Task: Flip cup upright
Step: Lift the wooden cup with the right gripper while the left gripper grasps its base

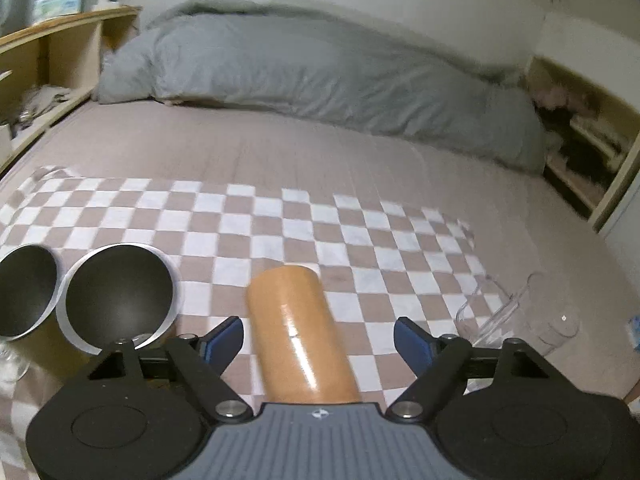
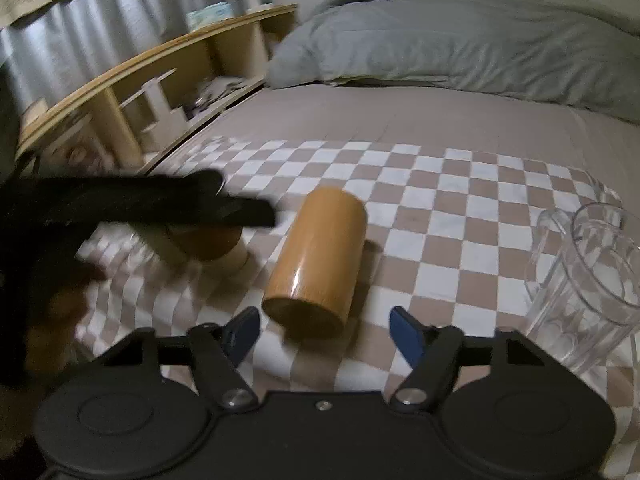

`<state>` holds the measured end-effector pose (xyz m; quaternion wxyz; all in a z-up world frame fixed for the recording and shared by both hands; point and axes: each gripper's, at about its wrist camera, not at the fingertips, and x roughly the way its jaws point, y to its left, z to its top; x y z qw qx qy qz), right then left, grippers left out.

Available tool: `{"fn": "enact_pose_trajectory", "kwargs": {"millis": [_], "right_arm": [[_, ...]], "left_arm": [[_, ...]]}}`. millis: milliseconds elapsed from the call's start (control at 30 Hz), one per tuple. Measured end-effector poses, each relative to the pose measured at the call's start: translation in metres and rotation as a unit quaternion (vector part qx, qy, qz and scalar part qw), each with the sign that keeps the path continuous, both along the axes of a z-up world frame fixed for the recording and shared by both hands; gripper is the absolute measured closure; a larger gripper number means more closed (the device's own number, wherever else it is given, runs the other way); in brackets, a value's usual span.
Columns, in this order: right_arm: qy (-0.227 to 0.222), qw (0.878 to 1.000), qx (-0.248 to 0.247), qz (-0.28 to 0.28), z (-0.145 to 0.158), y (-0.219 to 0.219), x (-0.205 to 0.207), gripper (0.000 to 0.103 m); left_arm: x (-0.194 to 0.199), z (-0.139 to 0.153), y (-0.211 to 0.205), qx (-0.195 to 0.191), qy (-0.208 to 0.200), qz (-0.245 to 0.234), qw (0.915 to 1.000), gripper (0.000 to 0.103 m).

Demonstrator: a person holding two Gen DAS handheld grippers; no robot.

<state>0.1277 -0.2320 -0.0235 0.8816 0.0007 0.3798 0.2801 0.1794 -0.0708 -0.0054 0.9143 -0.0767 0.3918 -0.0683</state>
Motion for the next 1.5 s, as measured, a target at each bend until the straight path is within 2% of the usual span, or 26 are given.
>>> {"fn": "enact_pose_trajectory", "kwargs": {"millis": [100,167,367,533,667,800,900,1000,1100,1133,1333,1500], "right_arm": [[-0.010,1.000,0.004,0.003,-0.002,-0.006,-0.006,0.044],[-0.009,1.000,0.011,-0.001,-0.002,-0.009,-0.006,0.053],[-0.002,0.995,0.095,-0.028,-0.004,-0.021,0.002,0.052],[0.019,0.992,0.121,-0.041,-0.015,-0.016,0.021,0.052],[0.046,0.987,0.144,-0.059,-0.027,-0.014,0.038,0.054],[0.041,0.985,0.160,-0.040,-0.033,-0.008,0.042,0.054],[0.034,0.988,0.150,-0.029,-0.036,-0.002,0.042,0.053],[0.013,0.994,0.109,-0.025,-0.041,0.008,0.041,0.054],[-0.004,0.996,0.091,-0.014,-0.040,0.013,0.037,0.053],[-0.007,0.996,0.088,-0.011,-0.040,0.013,0.036,0.053],[-0.019,0.996,0.082,-0.002,-0.042,0.010,0.031,0.052],[-0.025,0.996,0.082,0.000,-0.044,0.009,0.028,0.051]], "left_arm": [[0.024,-0.011,-0.016,0.026,0.034,-0.001,0.9991,0.027],[0.038,-0.018,-0.021,0.044,0.050,0.012,0.9977,0.027],[0.068,-0.032,-0.024,0.073,0.083,0.036,0.9932,0.027],[0.084,-0.033,-0.024,0.093,0.111,0.033,0.9889,0.027],[0.088,-0.032,-0.023,0.119,0.104,0.029,0.9870,0.027],[0.089,-0.031,-0.017,0.121,0.104,0.023,0.9869,0.027],[0.091,-0.026,-0.013,0.109,0.109,0.016,0.9879,0.028],[0.094,-0.020,-0.014,0.094,0.115,0.005,0.9889,0.028],[0.094,-0.017,-0.016,0.083,0.124,-0.007,0.9888,0.037],[0.093,-0.016,-0.017,0.080,0.127,-0.011,0.9886,0.037],[0.091,-0.017,-0.024,0.092,0.132,-0.014,0.9869,0.038],[0.097,-0.025,-0.031,0.126,0.132,-0.008,0.9832,0.038]]}}
